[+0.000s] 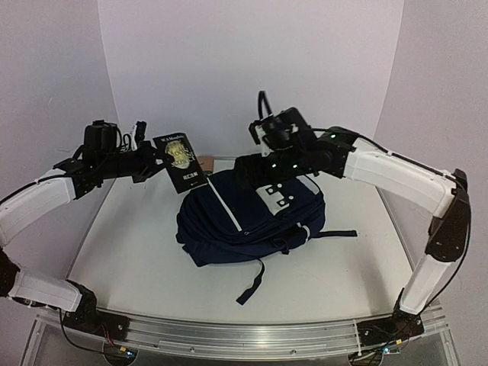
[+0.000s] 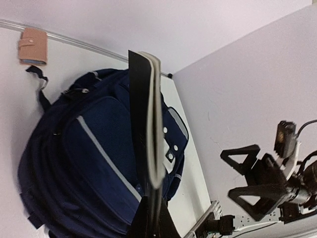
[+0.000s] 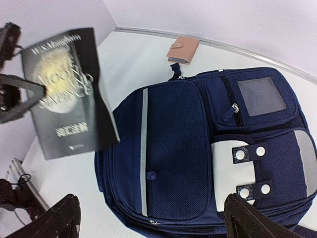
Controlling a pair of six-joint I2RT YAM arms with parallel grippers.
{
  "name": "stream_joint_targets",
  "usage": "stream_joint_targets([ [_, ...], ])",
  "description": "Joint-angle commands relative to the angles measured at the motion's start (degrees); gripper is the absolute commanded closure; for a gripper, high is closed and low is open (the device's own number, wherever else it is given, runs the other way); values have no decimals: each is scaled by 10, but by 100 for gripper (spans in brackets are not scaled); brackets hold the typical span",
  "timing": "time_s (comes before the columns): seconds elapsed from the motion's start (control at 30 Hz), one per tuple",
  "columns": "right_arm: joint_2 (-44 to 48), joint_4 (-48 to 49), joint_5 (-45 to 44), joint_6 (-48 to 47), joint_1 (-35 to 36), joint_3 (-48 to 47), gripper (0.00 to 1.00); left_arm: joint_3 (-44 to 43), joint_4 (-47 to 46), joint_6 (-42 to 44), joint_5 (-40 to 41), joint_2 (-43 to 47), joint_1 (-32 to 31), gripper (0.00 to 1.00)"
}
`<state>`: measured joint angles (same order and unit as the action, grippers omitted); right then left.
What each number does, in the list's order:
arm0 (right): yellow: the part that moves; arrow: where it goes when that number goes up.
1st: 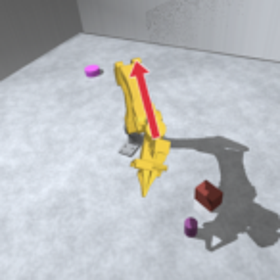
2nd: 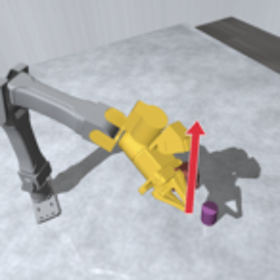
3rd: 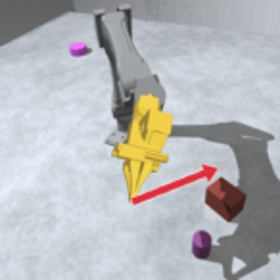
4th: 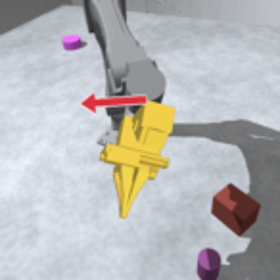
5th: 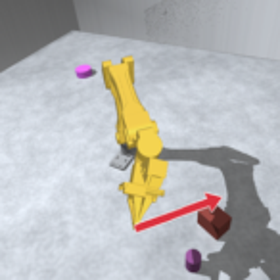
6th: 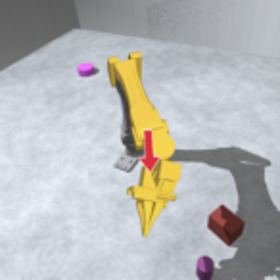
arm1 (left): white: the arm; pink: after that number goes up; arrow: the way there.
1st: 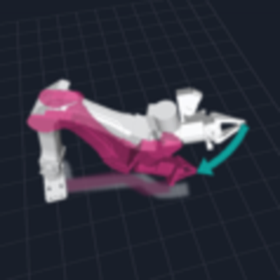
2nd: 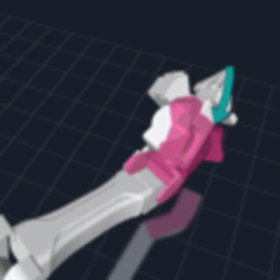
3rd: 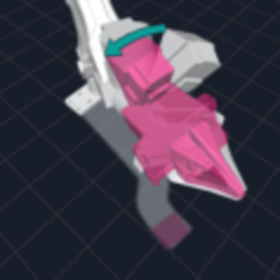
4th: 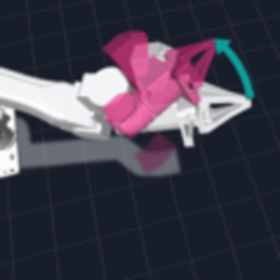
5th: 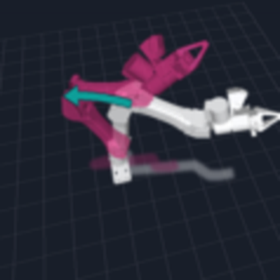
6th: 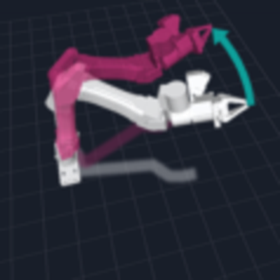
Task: Pack the student bag
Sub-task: Pick up the book from the center of the board, then place the book in the student bag.
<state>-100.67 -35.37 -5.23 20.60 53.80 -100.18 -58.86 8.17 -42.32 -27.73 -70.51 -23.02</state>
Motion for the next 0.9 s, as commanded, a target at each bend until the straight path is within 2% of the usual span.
stream_joint_targets([
  [0.0,-113,-69,-136,-12,64,-64,2,27,90,20,37,60,56,100],
  [0.2,-214,-76,-133,-11,92,-145,23,71,104,10,26,105,97,100],
  [0.33,-251,-78,-132,-17,98,-175,28,87,110,12,26,120,100,100],
  [0.57,-297,-90,-182,-15,100,-187,44,104,109,14,23,132,102,100],
  [0.7,-323,-99,-196,-20,102,-204,42,105,106,20,12,133,103,100],
  [0.87,-346,-101,-193,-26,104,-223,27,104,107,24,9,134,103,100],
])
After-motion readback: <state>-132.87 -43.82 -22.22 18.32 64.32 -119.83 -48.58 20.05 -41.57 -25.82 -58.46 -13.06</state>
